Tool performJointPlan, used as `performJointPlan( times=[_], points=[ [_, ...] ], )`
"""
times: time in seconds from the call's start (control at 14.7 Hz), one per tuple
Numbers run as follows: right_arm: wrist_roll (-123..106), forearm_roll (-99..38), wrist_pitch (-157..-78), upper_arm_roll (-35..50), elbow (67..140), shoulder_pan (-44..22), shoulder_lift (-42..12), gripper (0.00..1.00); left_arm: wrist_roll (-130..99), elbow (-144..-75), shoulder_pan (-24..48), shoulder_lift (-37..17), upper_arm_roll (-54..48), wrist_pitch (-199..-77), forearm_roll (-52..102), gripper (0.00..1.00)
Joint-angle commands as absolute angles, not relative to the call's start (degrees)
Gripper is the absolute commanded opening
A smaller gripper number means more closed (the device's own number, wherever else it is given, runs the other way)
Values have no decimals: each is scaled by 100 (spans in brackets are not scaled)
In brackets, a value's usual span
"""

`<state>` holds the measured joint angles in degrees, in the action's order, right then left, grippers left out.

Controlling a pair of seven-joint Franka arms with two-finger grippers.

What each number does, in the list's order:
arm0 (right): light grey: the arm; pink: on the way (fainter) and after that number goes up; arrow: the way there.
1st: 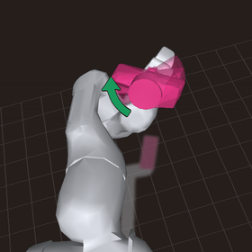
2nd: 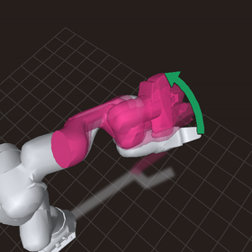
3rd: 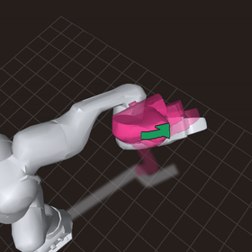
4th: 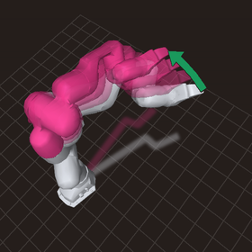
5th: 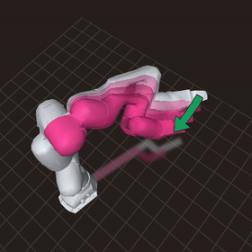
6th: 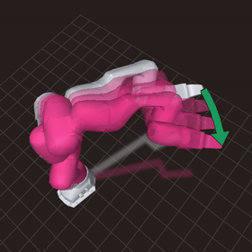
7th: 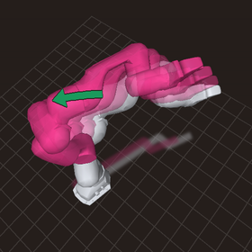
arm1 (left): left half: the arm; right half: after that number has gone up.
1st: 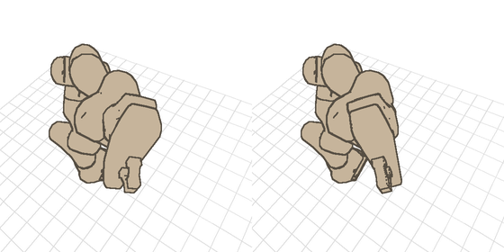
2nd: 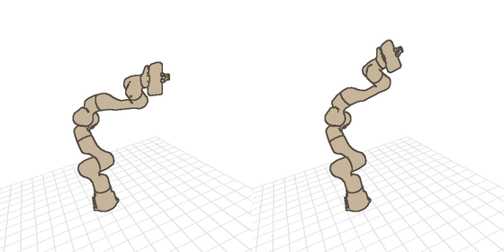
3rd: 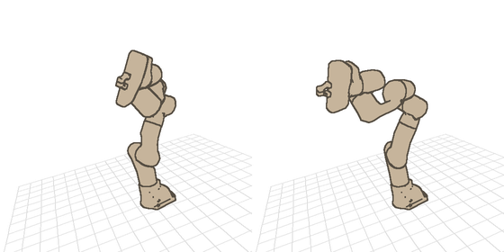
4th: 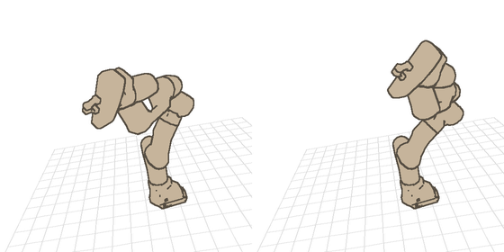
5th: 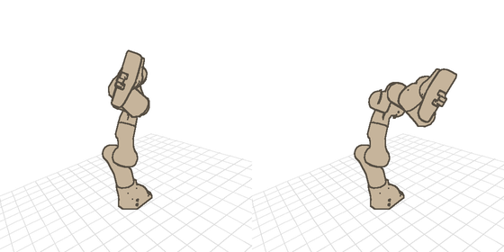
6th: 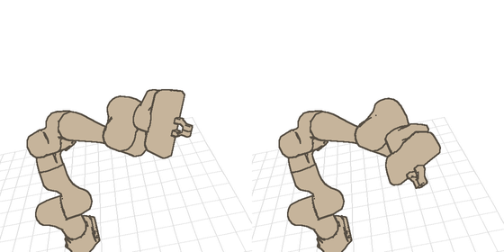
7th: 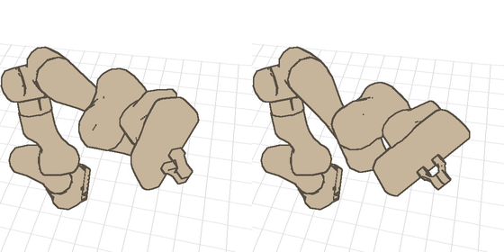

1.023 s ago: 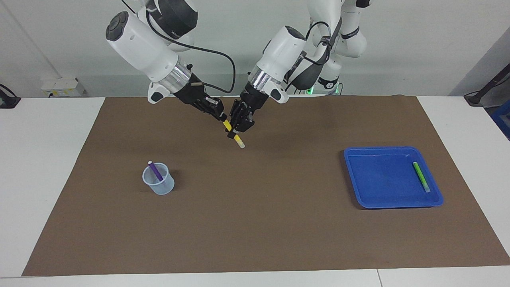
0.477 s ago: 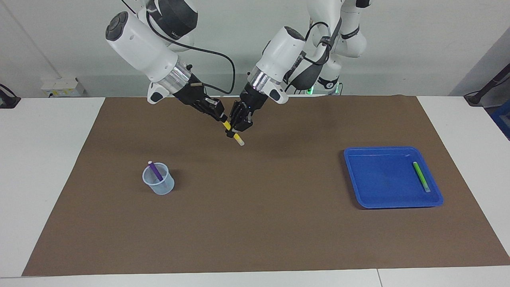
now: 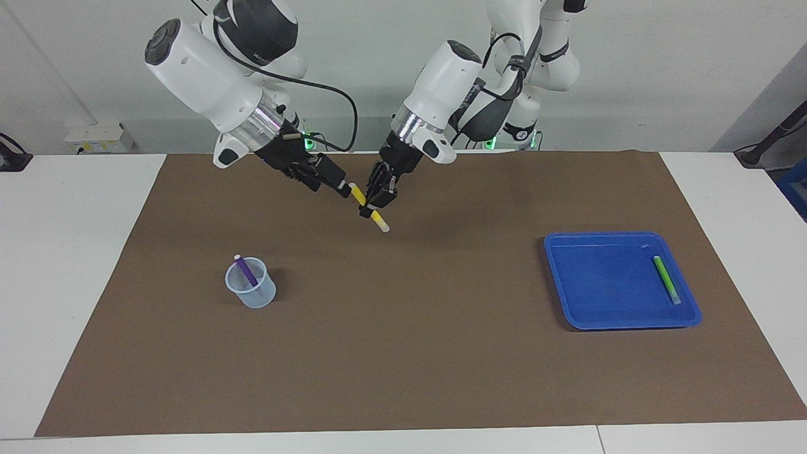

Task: Right arm passes pens to left for tray arrangement
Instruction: 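Carry the yellow pen to the tray with the left gripper, then lower the yellow pen into the tray and open the left gripper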

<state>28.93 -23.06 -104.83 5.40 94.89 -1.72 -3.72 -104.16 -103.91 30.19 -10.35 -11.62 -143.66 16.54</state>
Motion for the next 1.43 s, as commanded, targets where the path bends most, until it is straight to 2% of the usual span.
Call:
performJointPlan(
  times=[0.0, 0.27, 0.34, 0.75, 1.09, 1.36],
  points=[
    [1955, -1777, -10319, 580, 9562, 166, -272, 100, -9216, -10292, 2473, -1002, -1134, -13547, 1573, 0],
    [926, -645, -10310, 580, 10027, 333, -36, 100, -7493, -10248, 1260, -976, -1134, -12903, 1573, 0],
    [540, -633, -10301, 589, 10098, 560, 8, 100, -7053, -10248, 909, -967, -1142, -12754, 1573, 0],
    [79, -536, -10178, 571, 9923, 721, 70, 100, -4452, -10406, -385, -844, -1108, -12236, 1390, 0],
    [105, -527, -10107, 589, 9984, 642, 114, 100, -2902, -10406, -615, -774, -1099, -11769, -59, 0],
    [106, -527, -10099, 615, 9993, 633, 123, 100, -1576, -10511, -1264, -773, -1090, -11996, -202, 0]
  ],
)
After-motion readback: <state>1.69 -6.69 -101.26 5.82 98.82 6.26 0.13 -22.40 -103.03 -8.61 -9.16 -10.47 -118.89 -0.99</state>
